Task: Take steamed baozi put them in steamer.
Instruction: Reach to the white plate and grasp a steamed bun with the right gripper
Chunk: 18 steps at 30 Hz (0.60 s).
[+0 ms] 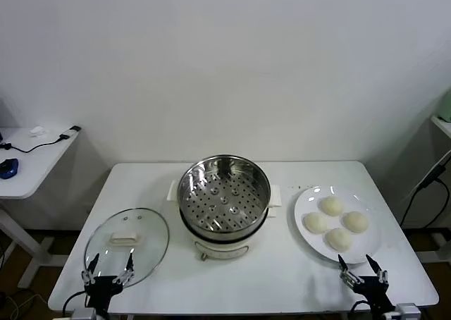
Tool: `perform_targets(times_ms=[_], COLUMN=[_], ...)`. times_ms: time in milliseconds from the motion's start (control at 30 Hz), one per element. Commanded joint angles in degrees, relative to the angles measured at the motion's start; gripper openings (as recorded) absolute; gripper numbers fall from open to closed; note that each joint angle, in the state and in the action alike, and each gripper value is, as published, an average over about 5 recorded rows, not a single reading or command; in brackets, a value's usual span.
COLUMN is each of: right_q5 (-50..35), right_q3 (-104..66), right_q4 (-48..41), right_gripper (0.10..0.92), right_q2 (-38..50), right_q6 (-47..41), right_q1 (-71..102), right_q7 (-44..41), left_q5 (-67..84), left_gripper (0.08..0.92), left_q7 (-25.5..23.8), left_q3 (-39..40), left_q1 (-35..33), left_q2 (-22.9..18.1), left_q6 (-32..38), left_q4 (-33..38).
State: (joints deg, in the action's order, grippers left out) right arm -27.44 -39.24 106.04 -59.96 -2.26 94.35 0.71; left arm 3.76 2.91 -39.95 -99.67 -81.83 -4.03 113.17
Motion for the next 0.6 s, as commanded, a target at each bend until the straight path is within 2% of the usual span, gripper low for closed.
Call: perform_targets(times_ms=[33,167,367,467,600], right_q5=[4.42,6.3,13.15,16.61,21.52], right_q3=[-0.37,4.72,27.51,41.17,57.4], right_q4=[-0.71,-6.35,-20.02,-26.1,-33.24], right_gripper=[0.823,0.823,0.823,0.823,0.823], right_q2=[6.32,14.39,28.84,33.66,38.23], right_q6=[-9.12,-12.57,-12.72,-9.91,-0.63], right_q1=[-15.49,-28.63,-52.36,-64.1,-78.95], right_q7=[-0.82,-5.14,-19.31,-32.81,-53.71], left_q5=[0.01,0.01,0.06,0.07,-0.03], left_gripper=[0.823,0.823,0.823,0.823,0.823], left_q7=[0.0,-0.01,-0.07,-0.12,-0.23], left_q3=[0.22,0.47,0.78,1.09,1.31], left_q1=[-0.04,0.08,0.45,0.45,0.06], left_q2=[0.11,0.3,0.6,0.61,0.51], left_q6=[-0.39,-1.03,-1.32,-1.34,-1.27], left_q4=[0.3,0.87,1.46,1.71,2.13])
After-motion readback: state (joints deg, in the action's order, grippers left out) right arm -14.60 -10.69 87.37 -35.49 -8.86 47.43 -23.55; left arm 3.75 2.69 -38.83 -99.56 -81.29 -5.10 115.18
